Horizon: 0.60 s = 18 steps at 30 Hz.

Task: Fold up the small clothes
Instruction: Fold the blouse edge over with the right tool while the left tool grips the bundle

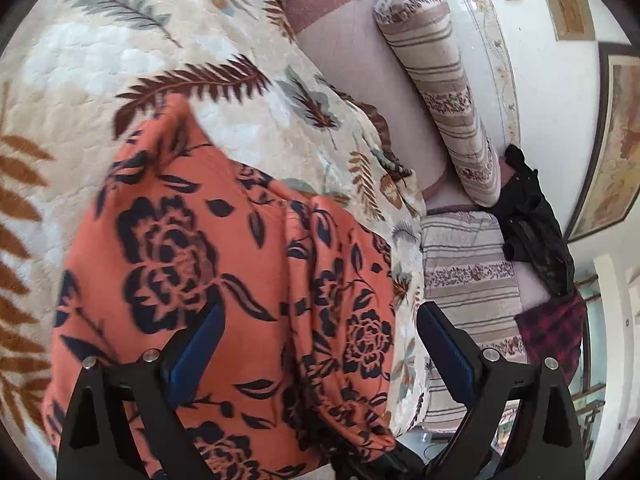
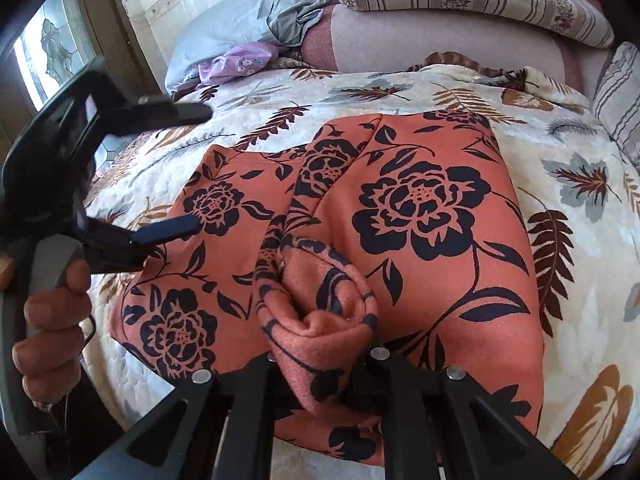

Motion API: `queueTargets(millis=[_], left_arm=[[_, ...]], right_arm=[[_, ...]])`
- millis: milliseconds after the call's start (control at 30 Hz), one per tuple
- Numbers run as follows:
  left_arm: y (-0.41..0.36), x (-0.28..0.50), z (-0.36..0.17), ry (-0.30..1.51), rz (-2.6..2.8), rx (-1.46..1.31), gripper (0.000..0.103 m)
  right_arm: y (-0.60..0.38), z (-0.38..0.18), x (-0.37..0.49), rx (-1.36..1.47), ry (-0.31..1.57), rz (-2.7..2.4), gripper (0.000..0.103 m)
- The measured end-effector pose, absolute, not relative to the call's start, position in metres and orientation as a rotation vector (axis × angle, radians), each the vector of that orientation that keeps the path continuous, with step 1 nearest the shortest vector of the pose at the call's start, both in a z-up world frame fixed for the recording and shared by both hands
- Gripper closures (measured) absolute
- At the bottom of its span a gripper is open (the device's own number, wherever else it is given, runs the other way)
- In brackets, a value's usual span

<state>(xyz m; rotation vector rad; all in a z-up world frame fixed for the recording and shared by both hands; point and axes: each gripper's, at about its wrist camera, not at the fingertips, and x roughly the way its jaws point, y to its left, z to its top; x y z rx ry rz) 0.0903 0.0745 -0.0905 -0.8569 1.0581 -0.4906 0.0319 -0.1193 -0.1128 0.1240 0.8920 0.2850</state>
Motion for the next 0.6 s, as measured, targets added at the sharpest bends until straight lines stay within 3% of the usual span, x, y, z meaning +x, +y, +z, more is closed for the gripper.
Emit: queueTargets(millis=[233,267,300,367,600], left_arm=[[0.009,0.128,-0.100,1.204,-0.500,-0.690,0.008],[0.002,0.131,-0.099,1.198,-0.515,-0.667,0.020],[-0.005,0.134,-0.097,1.197,-0.532,-0.632,0.051],[-0.019,0.140,-0.092,1.206,-0.516,-0.529,0.085],[0.023,0.116,-0.021,0.940,-0.597,-0.468,0.087]], right_arm=[[-0.129,-0.104,0.027,0.258,0.821,0.349,0.092],[-0.130,-0.102,0.025,0.261,0.814,0.357,0.092],[-0.131,-0.101,0.024,0.263,0.809,0.364,0.092],[-0.132,-0.097,0.021,0.251,0.795,0.372,0.092],[-0.119,-0.049,0.016,0.252,0.721,0.455,0.092]])
